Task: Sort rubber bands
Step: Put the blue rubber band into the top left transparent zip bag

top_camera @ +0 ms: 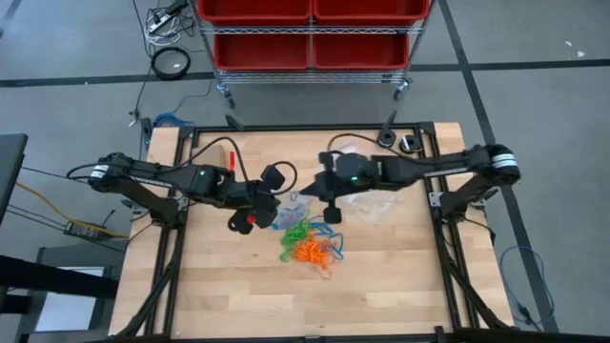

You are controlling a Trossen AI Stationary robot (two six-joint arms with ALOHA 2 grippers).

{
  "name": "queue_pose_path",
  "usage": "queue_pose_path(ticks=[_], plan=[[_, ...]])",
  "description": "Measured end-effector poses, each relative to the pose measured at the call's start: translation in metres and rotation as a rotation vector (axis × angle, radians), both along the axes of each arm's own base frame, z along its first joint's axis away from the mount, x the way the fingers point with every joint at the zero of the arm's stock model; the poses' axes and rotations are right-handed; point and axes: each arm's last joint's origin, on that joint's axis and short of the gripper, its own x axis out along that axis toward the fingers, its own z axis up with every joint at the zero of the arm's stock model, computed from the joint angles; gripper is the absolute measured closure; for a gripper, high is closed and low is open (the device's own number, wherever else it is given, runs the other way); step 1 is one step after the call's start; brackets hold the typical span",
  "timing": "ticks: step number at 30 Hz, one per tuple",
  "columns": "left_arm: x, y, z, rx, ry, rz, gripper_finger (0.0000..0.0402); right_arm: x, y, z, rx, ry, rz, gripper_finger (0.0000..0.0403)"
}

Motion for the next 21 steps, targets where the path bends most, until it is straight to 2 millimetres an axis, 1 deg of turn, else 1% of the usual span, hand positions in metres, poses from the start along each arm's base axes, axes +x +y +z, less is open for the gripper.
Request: queue_pose_path(ticks=[3, 6, 10, 13, 18, 21], plan=[[0.000, 0.000, 0.000, 0.000, -0.001, 0.000, 0.0400, 0.014, 0.001, -0.006, 0.004, 0.074, 0.019, 0.0403], [0.000, 0.000, 0.000, -0.001, -0.003, 0.000, 0.0400, 0.022, 0.003, -0.011, -0.010, 0.150, 0.034, 0.0403], [0.000, 0.000, 0.000, -0.001, -0.001, 0.000, 0.0400, 0.026, 0.008, -0.005, -0.006, 0.142, 0.070, 0.0391], [0.000, 0.000, 0.000, -0.001, -0.001, -0.001, 0.0400, 0.022, 0.009, 0.001, -0.014, 0.131, 0.063, 0.0363], [0.000, 0.000, 0.000, -0.001, -0.002, -0.001, 0.0400, 0.014, 0.009, 0.013, -0.009, 0.096, 0.051, 0.0297], [0.000, 0.000, 0.000, -0.001, -0.001, 0.000, 0.0400, 0.009, 0.011, 0.018, -0.035, 0.095, 0.022, 0.0266]])
